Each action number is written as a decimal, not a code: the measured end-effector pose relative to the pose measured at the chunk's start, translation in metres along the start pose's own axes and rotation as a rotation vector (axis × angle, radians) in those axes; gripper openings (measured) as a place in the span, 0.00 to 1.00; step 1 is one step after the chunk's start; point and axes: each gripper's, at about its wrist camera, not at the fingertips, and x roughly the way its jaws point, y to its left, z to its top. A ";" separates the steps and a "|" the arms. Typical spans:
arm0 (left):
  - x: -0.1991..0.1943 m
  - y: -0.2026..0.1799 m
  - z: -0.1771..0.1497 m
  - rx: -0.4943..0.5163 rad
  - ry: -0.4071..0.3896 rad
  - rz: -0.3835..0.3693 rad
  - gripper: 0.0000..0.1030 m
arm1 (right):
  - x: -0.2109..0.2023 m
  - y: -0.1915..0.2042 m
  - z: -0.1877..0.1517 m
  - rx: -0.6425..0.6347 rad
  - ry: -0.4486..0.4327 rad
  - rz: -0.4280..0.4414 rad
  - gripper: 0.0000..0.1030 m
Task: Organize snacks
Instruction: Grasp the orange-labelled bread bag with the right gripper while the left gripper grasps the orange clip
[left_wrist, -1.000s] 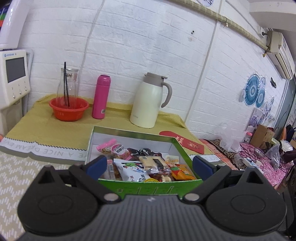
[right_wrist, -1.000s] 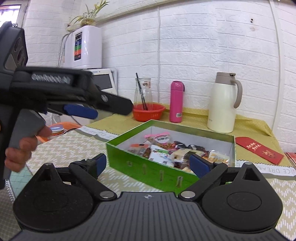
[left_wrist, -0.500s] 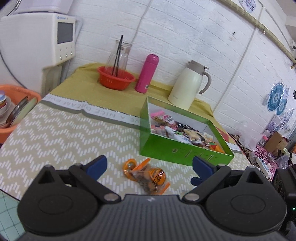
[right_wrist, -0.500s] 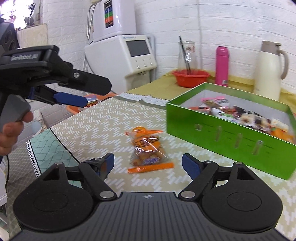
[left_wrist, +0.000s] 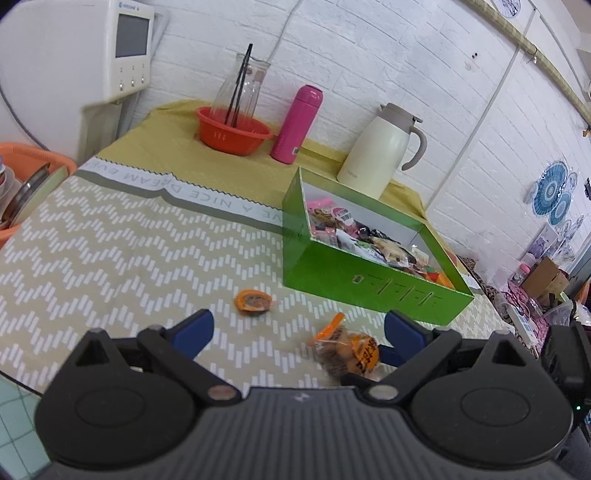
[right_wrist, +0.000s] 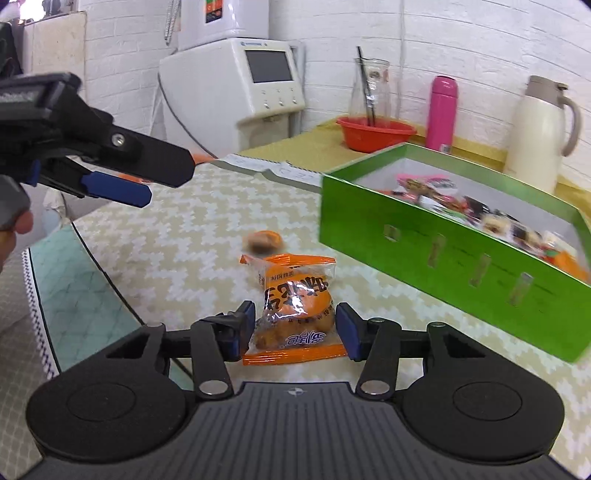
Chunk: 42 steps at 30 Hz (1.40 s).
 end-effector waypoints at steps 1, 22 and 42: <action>0.004 -0.001 -0.001 0.003 0.006 -0.003 0.94 | -0.006 -0.002 -0.004 0.007 0.003 -0.005 0.80; 0.095 0.010 0.010 0.034 0.158 0.071 0.32 | -0.059 -0.023 -0.045 0.117 -0.021 -0.092 0.86; 0.087 0.002 0.005 0.023 0.161 0.044 0.16 | -0.057 -0.020 -0.046 0.089 -0.019 -0.122 0.75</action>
